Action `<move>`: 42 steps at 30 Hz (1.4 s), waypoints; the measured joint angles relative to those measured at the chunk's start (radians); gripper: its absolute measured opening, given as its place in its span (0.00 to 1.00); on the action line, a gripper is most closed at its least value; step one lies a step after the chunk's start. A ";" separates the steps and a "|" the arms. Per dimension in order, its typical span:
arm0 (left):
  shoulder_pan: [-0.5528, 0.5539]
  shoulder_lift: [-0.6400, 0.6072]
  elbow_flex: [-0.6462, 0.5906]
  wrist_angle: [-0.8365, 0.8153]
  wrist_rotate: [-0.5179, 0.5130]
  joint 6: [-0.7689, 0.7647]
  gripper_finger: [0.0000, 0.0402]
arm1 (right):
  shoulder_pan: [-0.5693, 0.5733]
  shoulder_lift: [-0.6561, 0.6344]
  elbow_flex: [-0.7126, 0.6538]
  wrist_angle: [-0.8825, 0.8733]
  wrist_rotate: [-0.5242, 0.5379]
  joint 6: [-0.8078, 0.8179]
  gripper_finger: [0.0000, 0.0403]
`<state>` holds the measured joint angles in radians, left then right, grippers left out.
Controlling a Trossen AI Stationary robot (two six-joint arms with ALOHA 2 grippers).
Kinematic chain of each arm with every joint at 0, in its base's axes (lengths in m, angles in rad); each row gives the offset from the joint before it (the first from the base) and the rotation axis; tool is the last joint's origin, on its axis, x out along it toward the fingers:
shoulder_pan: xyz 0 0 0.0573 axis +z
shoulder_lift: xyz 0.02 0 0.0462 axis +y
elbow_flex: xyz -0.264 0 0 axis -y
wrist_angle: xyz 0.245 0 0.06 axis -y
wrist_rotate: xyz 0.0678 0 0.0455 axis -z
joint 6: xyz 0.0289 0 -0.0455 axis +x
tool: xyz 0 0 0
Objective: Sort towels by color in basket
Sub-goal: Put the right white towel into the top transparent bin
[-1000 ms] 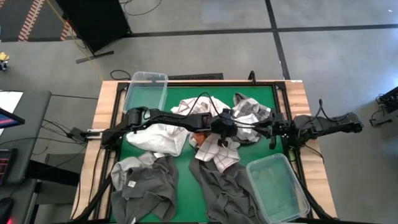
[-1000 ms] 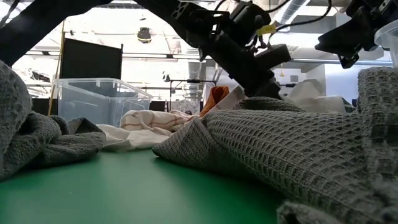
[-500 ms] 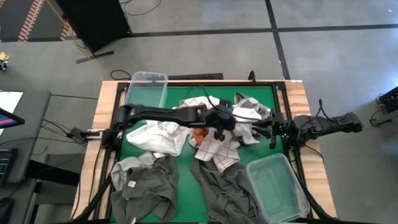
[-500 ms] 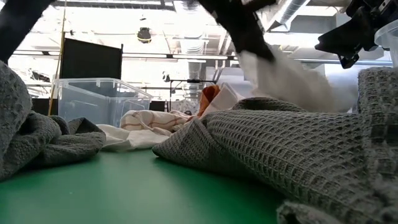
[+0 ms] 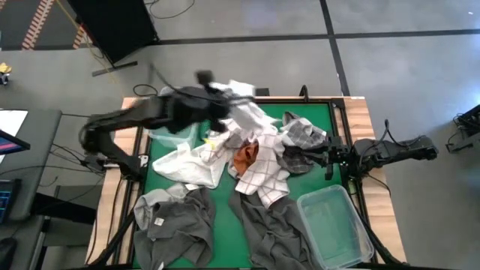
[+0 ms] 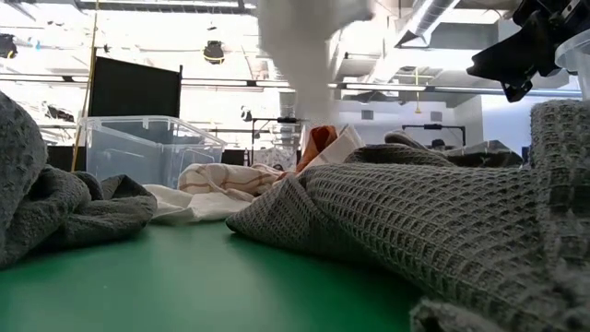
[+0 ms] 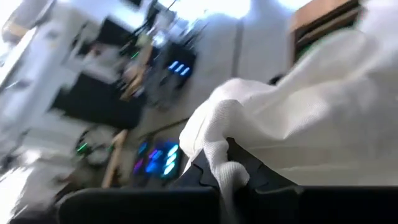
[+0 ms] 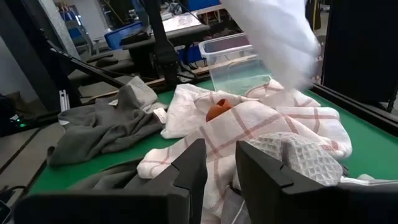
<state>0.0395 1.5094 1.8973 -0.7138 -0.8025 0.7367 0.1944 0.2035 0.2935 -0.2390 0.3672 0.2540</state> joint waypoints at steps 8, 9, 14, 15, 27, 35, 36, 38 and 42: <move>0.001 -0.178 0.000 -0.194 -0.305 -0.010 0.00 | 0.000 0.000 0.000 0.000 0.000 -0.001 0.29; 0.001 -0.194 0.000 -0.225 -0.330 -0.020 0.00 | 0.000 0.000 0.000 0.000 0.000 -0.002 0.29; 0.019 -0.242 0.000 -0.432 -0.395 -0.122 0.00 | 0.000 0.000 0.000 0.001 0.000 -0.001 0.29; 0.027 -0.246 0.000 -0.489 -0.388 -0.160 0.00 | 0.000 0.000 0.000 0.001 0.000 -0.001 0.29; 0.185 -0.213 -0.100 -0.854 -0.075 -0.378 0.00 | 0.000 0.000 0.000 0.023 0.001 -0.001 0.29; 0.277 -0.197 -0.311 -0.847 -0.045 -0.248 0.00 | -0.001 0.000 0.000 0.056 0.001 -0.003 0.29; 0.293 -0.199 -0.338 -0.841 -0.041 -0.237 0.00 | 0.000 0.000 0.000 0.055 0.001 -0.003 0.29; 0.328 -0.200 -0.384 -0.828 -0.013 -0.223 0.00 | 0.000 0.000 0.000 0.055 0.001 -0.003 0.29; 0.397 -0.201 -0.466 -0.760 0.023 -0.180 0.00 | 0.000 0.000 0.000 0.056 0.001 -0.014 0.29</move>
<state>0.4365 1.3083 1.4312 -1.4743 -0.7799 0.5567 0.1940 0.2035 0.2939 -0.1833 0.3683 0.2402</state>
